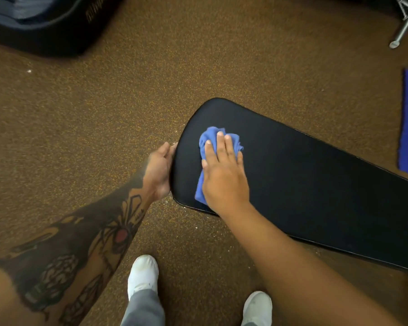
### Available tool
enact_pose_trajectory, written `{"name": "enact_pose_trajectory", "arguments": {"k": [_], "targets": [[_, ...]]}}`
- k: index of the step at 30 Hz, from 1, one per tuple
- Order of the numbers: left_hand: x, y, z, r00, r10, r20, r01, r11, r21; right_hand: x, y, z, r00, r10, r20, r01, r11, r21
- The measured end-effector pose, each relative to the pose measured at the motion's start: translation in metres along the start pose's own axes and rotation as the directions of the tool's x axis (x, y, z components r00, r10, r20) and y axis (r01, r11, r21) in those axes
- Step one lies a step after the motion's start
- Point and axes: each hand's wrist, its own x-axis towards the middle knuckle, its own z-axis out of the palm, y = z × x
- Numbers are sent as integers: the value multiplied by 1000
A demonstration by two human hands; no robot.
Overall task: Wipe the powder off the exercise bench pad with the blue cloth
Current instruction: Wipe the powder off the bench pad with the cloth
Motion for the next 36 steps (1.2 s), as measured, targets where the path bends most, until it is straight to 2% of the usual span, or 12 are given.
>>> {"name": "enact_pose_trajectory", "arguments": {"k": [2,3,6,8,10,12,16,19,22,29,33,36], "targets": [[2,-3,0,1000,22,-2,-22,1000,-12,7,-19,0,998,50,28,-51,997,59],[3,-3,0,999,31,-10,-31,999,-27,0,-29,3,999,12,41,-15,998,54],[3,-2,-1,998,30,-54,-33,998,-50,-49,-47,17,968,-243,71,248,966,-72],[2,-2,-1,998,43,-39,-44,999,-31,-70,-29,24,951,-303,63,308,946,-99],[2,-4,1,999,51,-8,-51,999,12,-71,-3,26,970,-241,5,240,964,-116],[0,-5,4,998,65,-9,-64,997,47,-57,11,20,995,-81,-61,76,993,-85],[3,-9,6,993,84,-80,-71,986,152,-32,1,13,981,183,-66,-181,983,32],[7,-13,6,983,81,-162,-43,974,224,-55,-4,14,979,199,-38,-198,980,25],[9,-16,8,981,104,-164,-60,965,254,-74,3,14,976,217,-21,-218,974,-54],[6,-14,8,970,183,-158,-131,947,293,-4,24,-4,917,400,5,-400,917,16],[0,-12,14,952,244,-182,-169,921,351,-49,16,0,953,303,-14,-303,953,-21],[12,-18,1,942,275,-193,-179,897,403,-74,20,3,959,281,31,-279,958,-64]]}}
